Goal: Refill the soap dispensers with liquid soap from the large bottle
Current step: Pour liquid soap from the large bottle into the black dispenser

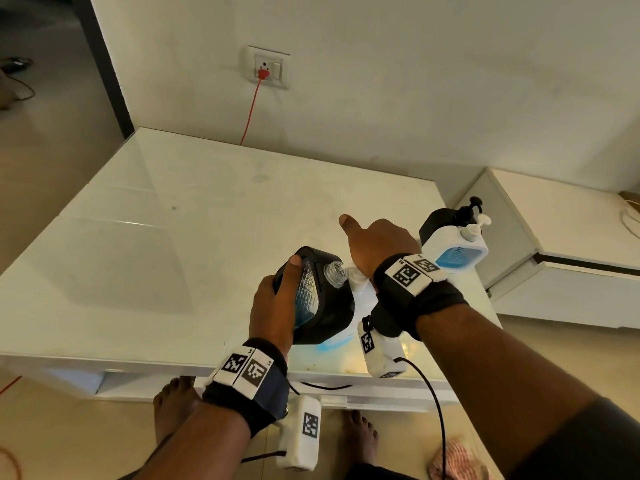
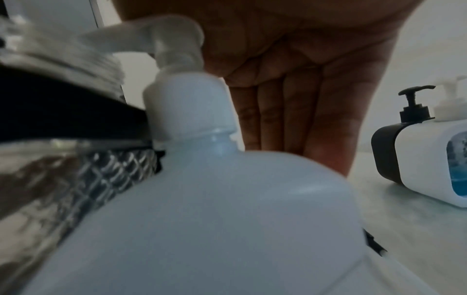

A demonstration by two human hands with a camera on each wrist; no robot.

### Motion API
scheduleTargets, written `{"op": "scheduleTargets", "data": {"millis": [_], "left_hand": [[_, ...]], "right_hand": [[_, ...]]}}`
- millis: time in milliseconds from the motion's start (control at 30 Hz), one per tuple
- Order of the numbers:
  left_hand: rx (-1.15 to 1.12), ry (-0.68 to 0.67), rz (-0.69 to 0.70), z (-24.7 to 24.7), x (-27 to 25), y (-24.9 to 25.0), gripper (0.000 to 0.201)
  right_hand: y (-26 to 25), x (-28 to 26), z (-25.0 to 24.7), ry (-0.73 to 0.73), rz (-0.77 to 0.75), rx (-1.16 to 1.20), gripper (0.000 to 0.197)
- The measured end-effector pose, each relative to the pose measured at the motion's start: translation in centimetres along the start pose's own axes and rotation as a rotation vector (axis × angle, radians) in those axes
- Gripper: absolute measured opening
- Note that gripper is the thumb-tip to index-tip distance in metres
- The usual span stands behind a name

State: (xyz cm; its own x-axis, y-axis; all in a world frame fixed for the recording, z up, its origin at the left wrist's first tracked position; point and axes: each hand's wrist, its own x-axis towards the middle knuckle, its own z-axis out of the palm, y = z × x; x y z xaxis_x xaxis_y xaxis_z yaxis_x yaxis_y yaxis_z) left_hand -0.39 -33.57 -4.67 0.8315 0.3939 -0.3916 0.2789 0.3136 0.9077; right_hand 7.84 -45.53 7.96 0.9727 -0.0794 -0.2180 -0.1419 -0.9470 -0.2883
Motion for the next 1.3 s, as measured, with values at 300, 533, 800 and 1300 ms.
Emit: {"op": "scheduleTargets", "data": {"millis": [300,533,800,1300], "left_hand": [[0.026,-0.009,0.029,-0.1,-0.3,0.3,0.099],[0.012,0.025,-0.002,0.0,-0.3,0.4,0.085],[0.01,0.022,-0.001,-0.1,-0.3,0.3,0.078],[-0.001,0.011,0.007,0.0,-0.1,0.1,0.089]], "right_hand": [[-0.5,0.3,-1.2,-0.153,-0.035,0.067,0.078],[0.0,0.2,-0.3,-0.043,-0.021,0.012,0.065],[-0.2,-0.5,-0.4,-0.056,-0.029,-0.017,0.069],[0.0,-0.5,-0.2,0.012,-0.016,0.004,0.057]]}}
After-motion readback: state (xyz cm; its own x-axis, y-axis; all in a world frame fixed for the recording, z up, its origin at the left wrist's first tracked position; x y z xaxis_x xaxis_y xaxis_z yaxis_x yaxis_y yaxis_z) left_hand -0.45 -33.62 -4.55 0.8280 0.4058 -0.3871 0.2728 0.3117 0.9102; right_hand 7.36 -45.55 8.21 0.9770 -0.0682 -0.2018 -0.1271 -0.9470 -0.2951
